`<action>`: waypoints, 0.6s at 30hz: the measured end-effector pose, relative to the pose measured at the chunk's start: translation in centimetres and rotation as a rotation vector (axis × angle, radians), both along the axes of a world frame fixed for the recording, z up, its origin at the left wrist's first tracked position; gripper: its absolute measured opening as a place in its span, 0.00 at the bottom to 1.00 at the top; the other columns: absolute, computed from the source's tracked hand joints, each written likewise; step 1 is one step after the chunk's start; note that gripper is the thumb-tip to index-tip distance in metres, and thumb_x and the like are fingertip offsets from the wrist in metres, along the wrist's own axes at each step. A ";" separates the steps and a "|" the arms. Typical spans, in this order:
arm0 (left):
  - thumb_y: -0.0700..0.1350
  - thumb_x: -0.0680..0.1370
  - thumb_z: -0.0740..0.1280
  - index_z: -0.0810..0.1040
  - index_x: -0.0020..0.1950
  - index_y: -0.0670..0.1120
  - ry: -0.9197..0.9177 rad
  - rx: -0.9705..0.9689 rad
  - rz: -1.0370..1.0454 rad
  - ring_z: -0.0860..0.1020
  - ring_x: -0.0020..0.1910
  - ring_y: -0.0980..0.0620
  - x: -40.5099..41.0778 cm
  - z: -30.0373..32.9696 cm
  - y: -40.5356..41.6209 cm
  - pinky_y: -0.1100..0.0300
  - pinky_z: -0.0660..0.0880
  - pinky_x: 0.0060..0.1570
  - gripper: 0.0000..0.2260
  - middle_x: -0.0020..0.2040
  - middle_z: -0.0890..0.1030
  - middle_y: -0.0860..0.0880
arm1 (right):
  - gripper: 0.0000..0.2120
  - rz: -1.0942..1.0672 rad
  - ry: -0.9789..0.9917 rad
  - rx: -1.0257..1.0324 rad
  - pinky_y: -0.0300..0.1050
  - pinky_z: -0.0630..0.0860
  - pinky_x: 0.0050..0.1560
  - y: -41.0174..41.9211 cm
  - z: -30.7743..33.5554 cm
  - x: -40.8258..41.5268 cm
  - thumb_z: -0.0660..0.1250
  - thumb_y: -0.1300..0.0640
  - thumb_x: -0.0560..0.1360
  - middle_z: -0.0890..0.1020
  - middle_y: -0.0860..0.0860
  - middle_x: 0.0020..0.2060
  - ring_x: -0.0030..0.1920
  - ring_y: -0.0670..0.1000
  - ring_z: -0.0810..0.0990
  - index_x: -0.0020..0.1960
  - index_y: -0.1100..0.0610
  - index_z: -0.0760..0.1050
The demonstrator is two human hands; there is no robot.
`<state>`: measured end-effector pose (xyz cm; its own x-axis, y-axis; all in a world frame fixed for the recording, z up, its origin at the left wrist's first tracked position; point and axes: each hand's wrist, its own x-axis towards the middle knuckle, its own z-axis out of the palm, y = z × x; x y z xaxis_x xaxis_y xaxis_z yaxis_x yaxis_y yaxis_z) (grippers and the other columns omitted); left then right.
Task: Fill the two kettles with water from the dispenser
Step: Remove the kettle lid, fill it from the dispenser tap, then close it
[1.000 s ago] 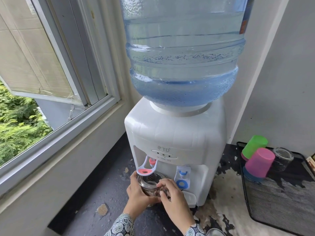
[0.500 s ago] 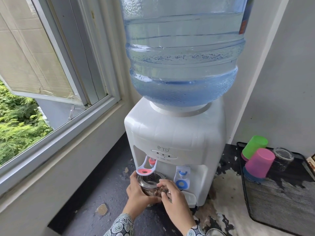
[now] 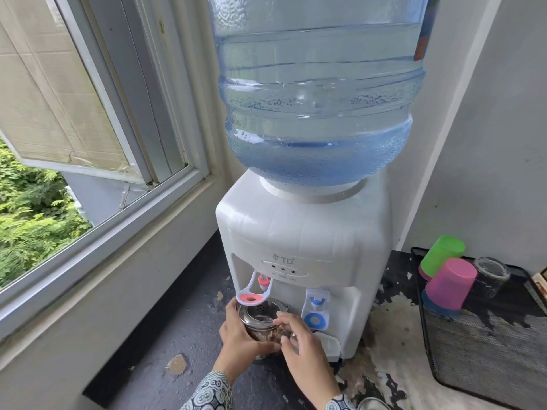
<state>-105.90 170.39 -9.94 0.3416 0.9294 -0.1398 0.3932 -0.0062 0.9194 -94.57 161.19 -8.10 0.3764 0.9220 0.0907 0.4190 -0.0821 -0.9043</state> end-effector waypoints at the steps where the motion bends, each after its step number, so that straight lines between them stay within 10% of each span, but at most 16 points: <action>1: 0.51 0.49 0.80 0.58 0.62 0.58 0.004 0.000 0.005 0.59 0.62 0.50 0.0 0.0 0.0 0.55 0.63 0.57 0.47 0.61 0.68 0.47 | 0.19 0.000 0.001 -0.002 0.36 0.72 0.62 0.0 0.0 0.0 0.60 0.67 0.74 0.77 0.39 0.56 0.58 0.40 0.75 0.56 0.44 0.72; 12: 0.48 0.51 0.80 0.58 0.63 0.56 -0.007 -0.022 0.014 0.60 0.62 0.49 0.1 0.2 0.0 0.56 0.63 0.56 0.47 0.60 0.68 0.46 | 0.06 -0.016 0.044 0.014 0.28 0.70 0.50 0.8 2.9 0.5 0.62 0.58 0.76 0.77 0.43 0.48 0.48 0.41 0.78 0.46 0.54 0.78; 18: 0.45 0.53 0.81 0.58 0.65 0.54 0.004 -0.013 0.010 0.61 0.62 0.47 0.0 0.4 -0.1 0.51 0.64 0.59 0.47 0.60 0.69 0.46 | 0.15 0.059 0.227 0.017 0.28 0.68 0.35 1.7 7.1 0.2 0.58 0.48 0.78 0.80 0.47 0.33 0.30 0.36 0.74 0.40 0.56 0.76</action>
<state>-105.89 170.32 -9.52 0.3313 0.9310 -0.1531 0.3969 0.0096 0.9178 -94.33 162.91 -0.98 0.3342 0.9421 0.0261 0.2086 -0.0470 -0.9769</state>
